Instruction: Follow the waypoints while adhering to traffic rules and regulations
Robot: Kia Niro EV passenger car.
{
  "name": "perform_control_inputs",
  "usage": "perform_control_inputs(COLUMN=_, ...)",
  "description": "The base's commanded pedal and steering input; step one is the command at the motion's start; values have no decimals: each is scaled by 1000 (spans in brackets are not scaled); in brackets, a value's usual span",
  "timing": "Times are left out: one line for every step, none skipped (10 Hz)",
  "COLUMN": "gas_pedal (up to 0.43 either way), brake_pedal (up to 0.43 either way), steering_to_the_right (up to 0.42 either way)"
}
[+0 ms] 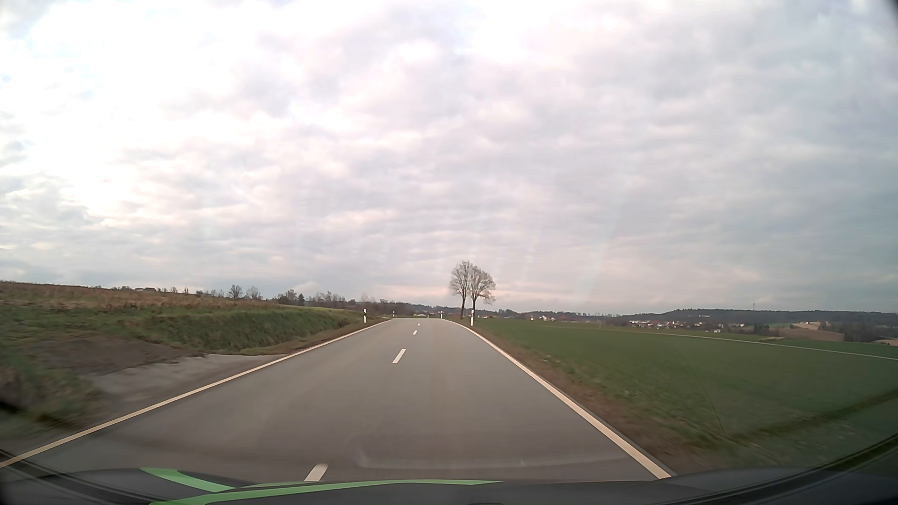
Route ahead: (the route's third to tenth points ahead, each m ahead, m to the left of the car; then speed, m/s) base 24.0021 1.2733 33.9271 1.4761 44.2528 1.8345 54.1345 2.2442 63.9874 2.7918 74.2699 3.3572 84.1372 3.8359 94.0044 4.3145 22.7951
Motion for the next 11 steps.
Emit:
perform_control_inputs(gas_pedal=268, brake_pedal=0, steering_to_the_right=-4)
perform_control_inputs(gas_pedal=268, brake_pedal=0, steering_to_the_right=-4)
perform_control_inputs(gas_pedal=268, brake_pedal=0, steering_to_the_right=-4)
perform_control_inputs(gas_pedal=260, brake_pedal=0, steering_to_the_right=-4)
perform_control_inputs(gas_pedal=260, brake_pedal=0, steering_to_the_right=-4)
perform_control_inputs(gas_pedal=248, brake_pedal=0, steering_to_the_right=-4)
perform_control_inputs(gas_pedal=248, brake_pedal=0, steering_to_the_right=-4)
perform_control_inputs(gas_pedal=248, brake_pedal=0, steering_to_the_right=-4)
perform_control_inputs(gas_pedal=240, brake_pedal=0, steering_to_the_right=-5)
perform_control_inputs(gas_pedal=228, brake_pedal=0, steering_to_the_right=-5)
perform_control_inputs(gas_pedal=220, brake_pedal=0, steering_to_the_right=-5)
